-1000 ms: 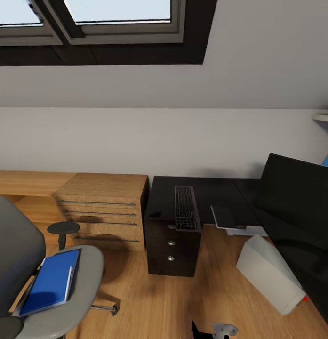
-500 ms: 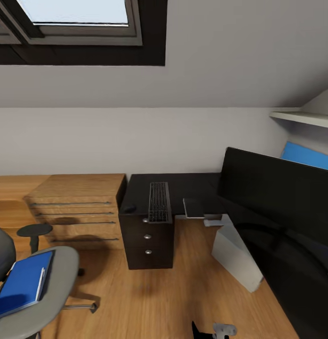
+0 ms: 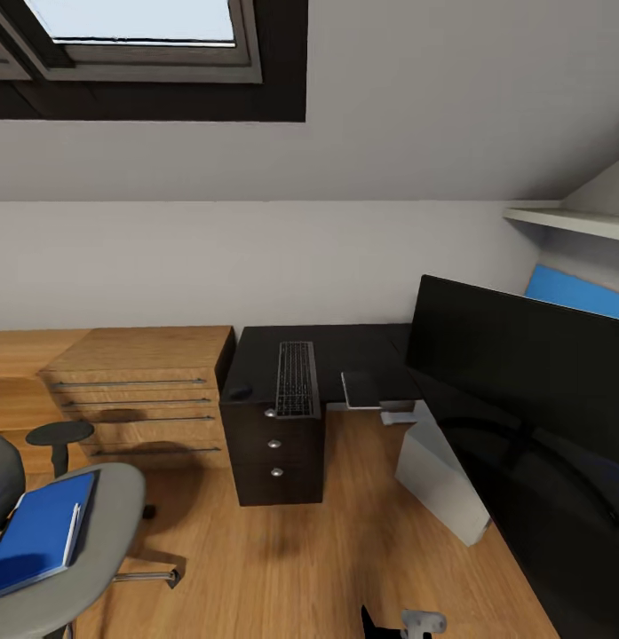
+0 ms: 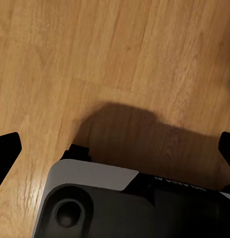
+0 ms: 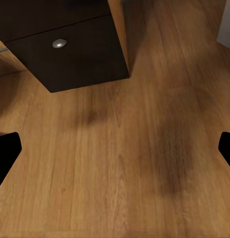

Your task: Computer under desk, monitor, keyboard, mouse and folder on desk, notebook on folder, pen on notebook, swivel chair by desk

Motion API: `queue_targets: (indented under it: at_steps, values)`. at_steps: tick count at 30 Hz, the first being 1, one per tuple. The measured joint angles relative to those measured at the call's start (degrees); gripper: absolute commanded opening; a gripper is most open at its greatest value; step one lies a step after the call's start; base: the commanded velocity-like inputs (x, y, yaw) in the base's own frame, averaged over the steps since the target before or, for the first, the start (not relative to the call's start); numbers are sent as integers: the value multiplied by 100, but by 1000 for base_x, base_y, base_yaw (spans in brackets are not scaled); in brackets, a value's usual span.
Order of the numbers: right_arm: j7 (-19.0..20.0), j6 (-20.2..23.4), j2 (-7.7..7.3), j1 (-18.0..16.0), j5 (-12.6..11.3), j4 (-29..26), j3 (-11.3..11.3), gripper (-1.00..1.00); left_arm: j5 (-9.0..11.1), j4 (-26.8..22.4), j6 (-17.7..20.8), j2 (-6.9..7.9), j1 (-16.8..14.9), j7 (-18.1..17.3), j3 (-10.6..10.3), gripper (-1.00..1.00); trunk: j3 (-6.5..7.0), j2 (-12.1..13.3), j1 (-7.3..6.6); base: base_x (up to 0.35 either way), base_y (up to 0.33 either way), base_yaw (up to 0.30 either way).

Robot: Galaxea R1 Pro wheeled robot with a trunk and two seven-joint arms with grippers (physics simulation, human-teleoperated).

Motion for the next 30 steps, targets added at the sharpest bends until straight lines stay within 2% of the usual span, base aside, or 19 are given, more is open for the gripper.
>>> queue_targets:
  at_steps: [6,16,20,30]
  values:
    - [0,0,0,0,1,0,-1,100,-2,1,-4,-1,0,0,0,100,-1,0,1,-43,0,0]
    - [0,0,-8,0,-2,-7,0,100,2,-6,-4,1,0,2,1,100,-1,0,3,-249,0,0]
    - [0,0,-8,0,-4,-8,0,100,22,-7,-57,13,0,8,14,100,-1,0,1,-47,0,0]
    - [-2,0,-2,0,-3,-8,0,100,44,-7,-303,-1,0,8,26,100,178,400,-219,-9,0,0]
